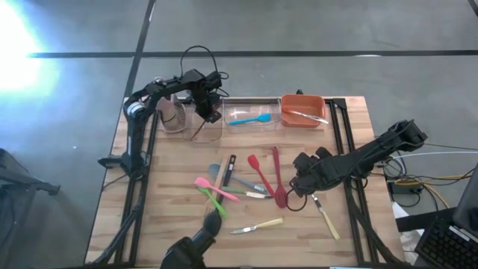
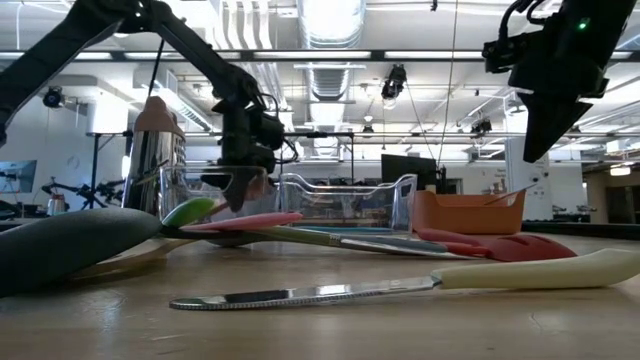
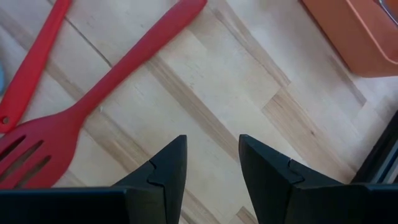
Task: Pick & Place Kitchen Items
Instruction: Put the brown serving spoon into the left transparent bin
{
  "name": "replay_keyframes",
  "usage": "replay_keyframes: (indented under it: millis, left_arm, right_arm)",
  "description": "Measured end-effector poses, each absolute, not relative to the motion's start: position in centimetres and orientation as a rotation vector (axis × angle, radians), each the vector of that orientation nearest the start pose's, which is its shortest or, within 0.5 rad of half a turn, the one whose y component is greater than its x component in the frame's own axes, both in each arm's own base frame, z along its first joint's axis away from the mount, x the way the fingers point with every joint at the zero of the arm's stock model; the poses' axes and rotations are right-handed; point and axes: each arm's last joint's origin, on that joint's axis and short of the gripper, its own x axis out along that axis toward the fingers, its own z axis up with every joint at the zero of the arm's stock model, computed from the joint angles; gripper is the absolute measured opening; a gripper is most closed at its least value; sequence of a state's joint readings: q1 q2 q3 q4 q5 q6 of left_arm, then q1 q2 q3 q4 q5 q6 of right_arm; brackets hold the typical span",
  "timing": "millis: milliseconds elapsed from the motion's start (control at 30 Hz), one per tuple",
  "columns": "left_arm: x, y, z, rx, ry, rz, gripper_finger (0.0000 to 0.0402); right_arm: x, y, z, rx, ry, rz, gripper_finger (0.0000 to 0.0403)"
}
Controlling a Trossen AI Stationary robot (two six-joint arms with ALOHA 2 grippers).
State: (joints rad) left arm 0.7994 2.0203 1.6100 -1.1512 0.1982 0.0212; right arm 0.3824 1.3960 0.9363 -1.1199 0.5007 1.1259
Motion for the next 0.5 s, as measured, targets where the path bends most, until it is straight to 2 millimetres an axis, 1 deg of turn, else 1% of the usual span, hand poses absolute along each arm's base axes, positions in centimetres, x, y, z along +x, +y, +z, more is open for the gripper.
replay_keyframes:
  millis: [333, 500]
  left_arm:
    - [27.20, 27.62, 20.33, -0.742, 1.358, 0.481, 0.0033]
    - [27.22, 27.69, 20.33, -0.740, 1.352, 0.484, 0.0046]
  right_arm:
    - [20.88, 6.90, 21.54, 0.255, 1.136, -0.822, 0.0142]
    - [20.90, 6.89, 21.54, 0.251, 1.131, -0.824, 0.0134]
